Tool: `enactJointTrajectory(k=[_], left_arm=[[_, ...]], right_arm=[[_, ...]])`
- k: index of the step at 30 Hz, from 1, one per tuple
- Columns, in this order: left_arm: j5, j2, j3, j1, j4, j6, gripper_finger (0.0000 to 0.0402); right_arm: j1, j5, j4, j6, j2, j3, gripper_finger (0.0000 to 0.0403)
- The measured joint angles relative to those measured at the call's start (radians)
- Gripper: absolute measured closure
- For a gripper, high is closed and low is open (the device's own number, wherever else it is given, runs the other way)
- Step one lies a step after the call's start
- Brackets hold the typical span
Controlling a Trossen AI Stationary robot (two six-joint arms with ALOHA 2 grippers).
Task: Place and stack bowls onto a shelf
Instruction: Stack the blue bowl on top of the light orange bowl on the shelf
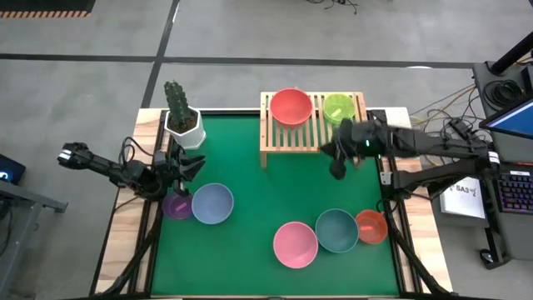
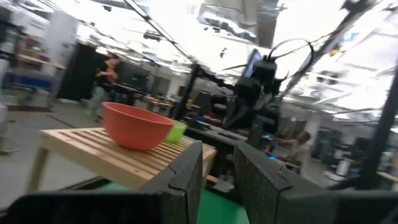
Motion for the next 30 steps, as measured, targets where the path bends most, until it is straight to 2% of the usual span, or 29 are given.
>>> enactJointTrajectory(k=[6, 11, 18, 22, 26, 28, 30], left_arm=[[0.072, 0.023, 0.0, 0.0, 0.001, -0.105, 0.0326], [0.076, 0.099, 0.0, 0.0, 0.043, -0.181, 0.0327], [0.075, 0.273, 0.001, 0.0, 0.273, -0.207, 0.0327], [0.072, 0.384, 0.067, 0.0, 0.279, -0.207, 0.0327], [0.072, 0.489, 0.187, 0.0, 0.162, -0.191, 0.0327], [0.076, 0.526, 0.259, 0.0, 0.015, -0.202, 0.0327], [0.077, 0.551, 0.347, -0.001, -0.206, -0.244, 0.0327]], right_arm=[[0.196, 0.0, 0.169, 0.018, -0.061, -0.169, 0.0394], [0.302, 0.0, 0.285, 0.022, -0.07, -0.268, 0.0394], [0.385, 0.0, 0.435, -0.019, -0.063, -0.372, 0.0394], [0.402, -0.03, 0.579, -0.068, -0.071, -0.44, 0.0394], [0.4, -0.082, 0.67, -0.128, -0.075, -0.483, 0.0394], [0.4, -0.087, 0.689, -0.15, -0.08, -0.487, 0.0394], [0.4, -0.092, 0.687, -0.165, -0.085, -0.491, 0.0394]])
